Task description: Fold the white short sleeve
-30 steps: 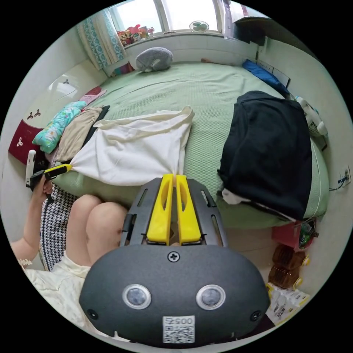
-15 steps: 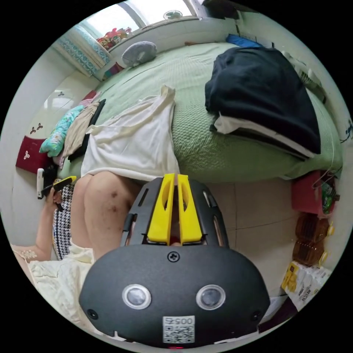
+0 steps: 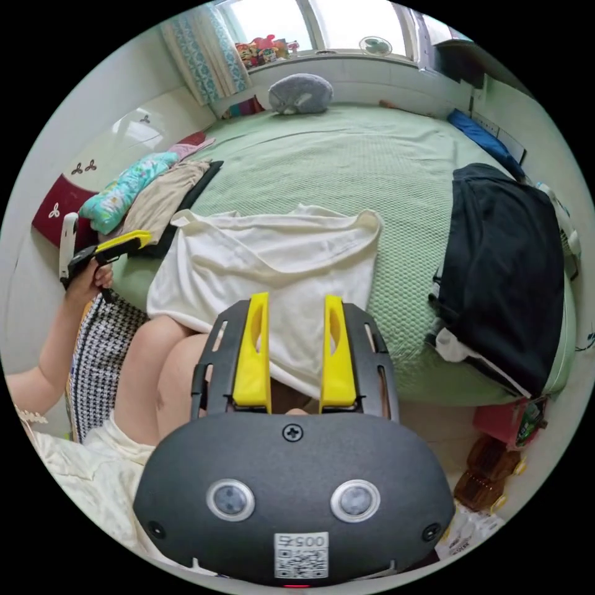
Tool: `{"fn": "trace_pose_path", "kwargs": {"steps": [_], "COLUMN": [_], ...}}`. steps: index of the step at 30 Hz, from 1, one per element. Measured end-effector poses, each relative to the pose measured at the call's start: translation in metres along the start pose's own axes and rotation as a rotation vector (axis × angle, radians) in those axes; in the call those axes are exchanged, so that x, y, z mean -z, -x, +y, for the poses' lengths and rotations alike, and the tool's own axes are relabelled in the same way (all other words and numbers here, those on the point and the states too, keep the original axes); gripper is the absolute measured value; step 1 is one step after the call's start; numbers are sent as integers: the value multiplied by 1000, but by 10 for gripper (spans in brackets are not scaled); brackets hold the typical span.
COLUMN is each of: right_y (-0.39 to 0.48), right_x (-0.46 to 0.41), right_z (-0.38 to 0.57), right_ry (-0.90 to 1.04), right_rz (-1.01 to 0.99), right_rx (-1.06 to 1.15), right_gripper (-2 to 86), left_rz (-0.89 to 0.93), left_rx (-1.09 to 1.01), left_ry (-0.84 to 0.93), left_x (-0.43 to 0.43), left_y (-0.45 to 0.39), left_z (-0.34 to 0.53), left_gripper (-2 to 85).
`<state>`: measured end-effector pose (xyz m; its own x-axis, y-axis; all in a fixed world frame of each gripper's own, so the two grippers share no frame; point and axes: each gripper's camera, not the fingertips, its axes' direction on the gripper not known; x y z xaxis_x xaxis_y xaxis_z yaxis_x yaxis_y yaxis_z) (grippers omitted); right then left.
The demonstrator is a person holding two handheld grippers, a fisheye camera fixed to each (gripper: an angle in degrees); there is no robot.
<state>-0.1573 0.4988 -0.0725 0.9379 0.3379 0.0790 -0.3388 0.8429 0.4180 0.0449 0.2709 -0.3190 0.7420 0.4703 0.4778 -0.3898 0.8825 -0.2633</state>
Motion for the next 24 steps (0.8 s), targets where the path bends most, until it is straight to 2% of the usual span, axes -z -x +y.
{"fn": "trace_pose_path", "kwargs": {"steps": [4, 8, 13, 15, 22, 24], "right_y": [8, 21, 35, 34, 11, -1], "right_x": [-18, -41, -56, -59, -68, -63], "right_z": [-16, -32, -56, -73, -116, -123], "right_ry": [39, 101, 82, 47, 9, 5], "right_rz": [113, 171, 220, 219, 202, 167], "right_rx": [39, 108, 126, 89, -85, -144], "right_gripper": [96, 118, 111, 99, 67, 65], "left_rz": [-59, -36, -143, -112, 36, -48], "left_rx": [-39, -64, -76, -81, -20, 45], "left_ry": [33, 90, 160, 180, 211, 184], "left_x": [-22, -49, -73, -79, -79, -74], "left_y": [-8, -13, -22, -23, -5, 6], "left_z": [-17, -35, -49, -57, -87, -91], "left_gripper": [101, 112, 55, 24, 4, 1]}}
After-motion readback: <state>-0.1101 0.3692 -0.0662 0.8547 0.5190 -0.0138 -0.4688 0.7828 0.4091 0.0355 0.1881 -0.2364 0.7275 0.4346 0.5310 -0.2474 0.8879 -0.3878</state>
